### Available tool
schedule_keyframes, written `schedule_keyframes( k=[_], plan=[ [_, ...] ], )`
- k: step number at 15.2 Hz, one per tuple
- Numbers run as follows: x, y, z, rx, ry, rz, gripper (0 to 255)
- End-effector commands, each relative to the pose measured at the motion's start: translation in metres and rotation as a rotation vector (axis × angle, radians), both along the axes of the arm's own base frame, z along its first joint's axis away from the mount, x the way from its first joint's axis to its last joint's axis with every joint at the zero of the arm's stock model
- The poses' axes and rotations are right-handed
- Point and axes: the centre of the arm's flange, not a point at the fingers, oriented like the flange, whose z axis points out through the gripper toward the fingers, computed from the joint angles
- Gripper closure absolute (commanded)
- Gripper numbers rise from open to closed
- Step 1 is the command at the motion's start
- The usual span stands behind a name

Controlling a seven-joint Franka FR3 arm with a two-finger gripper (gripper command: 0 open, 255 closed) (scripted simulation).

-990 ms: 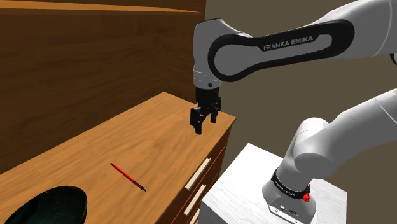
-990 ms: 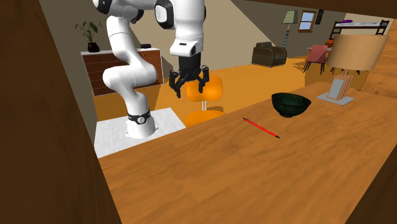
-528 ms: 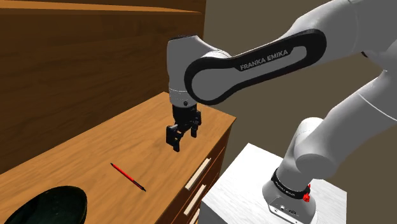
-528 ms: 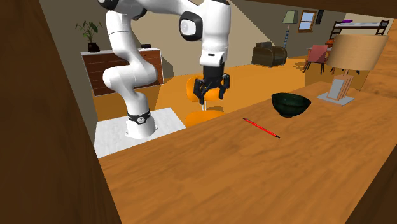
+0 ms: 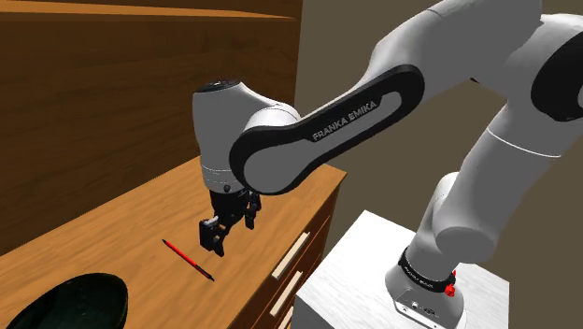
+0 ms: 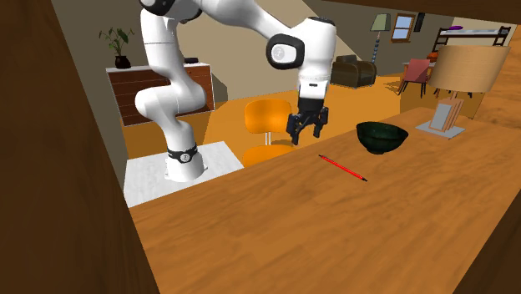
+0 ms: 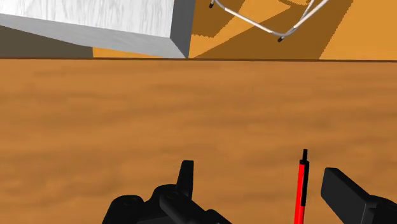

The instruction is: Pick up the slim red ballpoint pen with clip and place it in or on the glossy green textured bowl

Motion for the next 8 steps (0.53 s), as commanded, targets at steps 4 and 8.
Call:
schedule_keyframes(
  k=[4, 8],
  plan=[
    [0.008, 0.061, -0.025, 0.003, -0.023, 0.024, 0],
    [0.008, 0.07, -0.044, 0.003, -0.025, 0.027, 0]
  ],
)
